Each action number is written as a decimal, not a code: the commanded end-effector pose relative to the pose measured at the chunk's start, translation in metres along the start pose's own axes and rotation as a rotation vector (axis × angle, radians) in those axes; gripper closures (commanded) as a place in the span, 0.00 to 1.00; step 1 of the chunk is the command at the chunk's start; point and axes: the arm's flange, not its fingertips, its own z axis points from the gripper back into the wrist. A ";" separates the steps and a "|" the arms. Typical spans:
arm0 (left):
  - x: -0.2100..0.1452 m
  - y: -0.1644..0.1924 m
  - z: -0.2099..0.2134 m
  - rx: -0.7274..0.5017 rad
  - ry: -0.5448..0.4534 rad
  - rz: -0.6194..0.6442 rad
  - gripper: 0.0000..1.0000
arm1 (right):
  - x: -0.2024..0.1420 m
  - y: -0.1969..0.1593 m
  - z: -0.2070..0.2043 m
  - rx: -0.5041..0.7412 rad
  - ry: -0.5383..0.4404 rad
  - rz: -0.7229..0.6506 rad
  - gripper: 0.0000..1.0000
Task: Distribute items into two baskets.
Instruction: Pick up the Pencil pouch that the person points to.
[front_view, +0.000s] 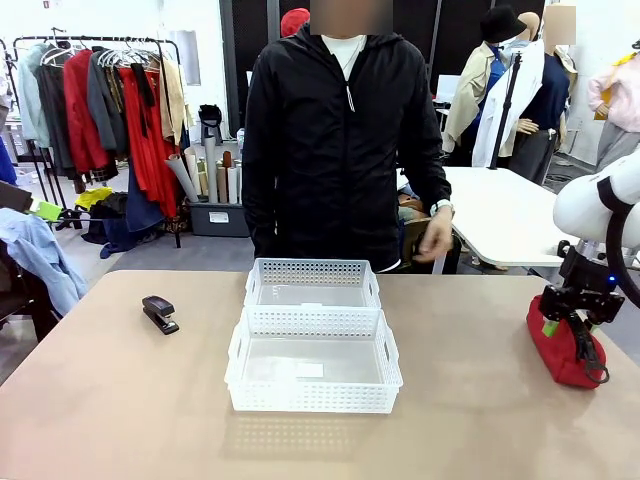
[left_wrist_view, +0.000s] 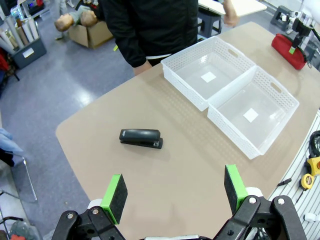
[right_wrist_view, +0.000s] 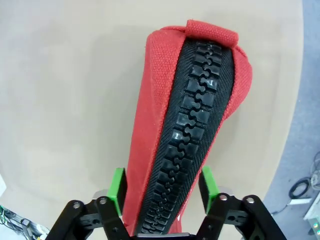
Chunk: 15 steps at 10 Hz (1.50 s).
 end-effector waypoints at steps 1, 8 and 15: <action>0.000 0.000 -0.001 -0.009 -0.006 -0.006 0.00 | -0.004 -0.001 -0.001 -0.016 -0.008 0.037 0.84; 0.000 0.000 -0.001 -0.009 -0.006 -0.006 0.00 | -0.002 0.001 -0.003 0.008 -0.004 0.042 1.00; 0.000 0.000 -0.001 -0.009 -0.006 -0.006 0.00 | -0.007 0.009 0.052 0.053 -0.002 0.127 1.00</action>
